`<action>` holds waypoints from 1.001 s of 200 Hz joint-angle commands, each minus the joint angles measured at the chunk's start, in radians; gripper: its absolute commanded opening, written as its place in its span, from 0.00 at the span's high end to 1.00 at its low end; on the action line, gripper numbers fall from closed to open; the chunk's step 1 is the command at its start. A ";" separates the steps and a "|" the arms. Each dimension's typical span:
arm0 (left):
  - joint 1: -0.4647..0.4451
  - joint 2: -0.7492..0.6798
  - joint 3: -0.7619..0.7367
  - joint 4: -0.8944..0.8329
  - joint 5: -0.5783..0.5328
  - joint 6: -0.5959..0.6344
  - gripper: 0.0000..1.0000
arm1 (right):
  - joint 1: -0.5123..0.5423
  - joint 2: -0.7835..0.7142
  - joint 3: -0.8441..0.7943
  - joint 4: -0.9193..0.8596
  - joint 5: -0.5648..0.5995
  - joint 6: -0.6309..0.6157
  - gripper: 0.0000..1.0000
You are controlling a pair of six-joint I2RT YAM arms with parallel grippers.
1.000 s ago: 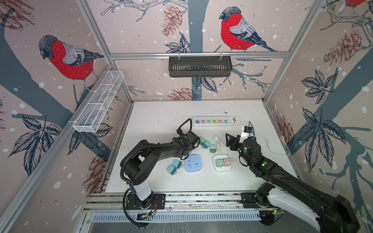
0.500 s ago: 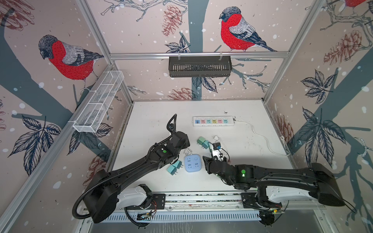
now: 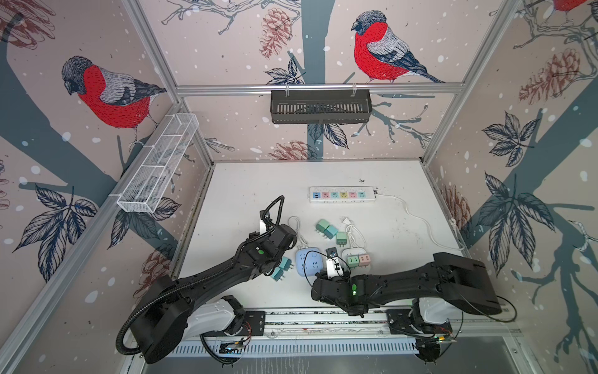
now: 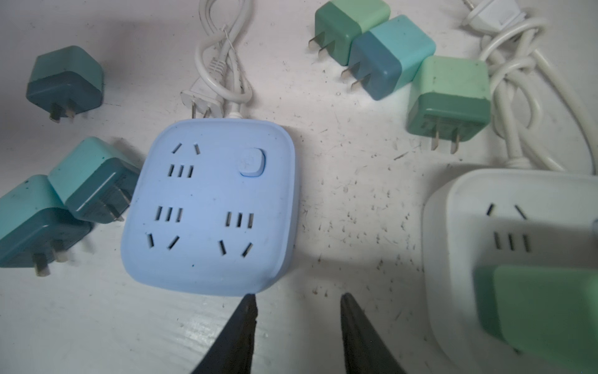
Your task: Insert the plug
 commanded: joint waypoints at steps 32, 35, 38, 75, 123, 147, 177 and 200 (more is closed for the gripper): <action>-0.076 -0.199 -0.080 -0.004 -0.032 -0.032 0.19 | 0.000 -0.041 -0.072 -0.059 0.027 0.135 0.54; -0.079 -0.211 -0.083 -0.005 -0.023 -0.032 0.19 | 0.002 -0.043 -0.078 -0.057 0.026 0.135 0.54; -0.082 -0.223 -0.088 -0.005 -0.010 -0.029 0.19 | 0.002 -0.046 -0.082 -0.055 0.026 0.134 0.54; -0.108 -0.351 -0.131 -0.139 0.008 -0.117 0.06 | -0.042 -0.078 -0.138 -0.023 -0.001 0.075 0.52; -0.107 -0.609 -0.267 -0.021 0.013 -0.017 0.03 | -0.200 -0.230 -0.247 0.101 -0.095 -0.101 0.54; -0.107 -0.742 -0.310 -0.011 0.018 0.000 0.03 | -0.245 -0.361 -0.288 0.106 -0.111 -0.136 0.48; -0.108 -0.826 -0.346 0.030 0.049 0.032 0.03 | -0.301 -0.441 -0.306 0.139 -0.169 -0.192 0.42; -0.108 -0.820 -0.351 0.054 0.080 0.052 0.03 | -0.300 -0.440 -0.262 0.145 -0.185 -0.230 0.40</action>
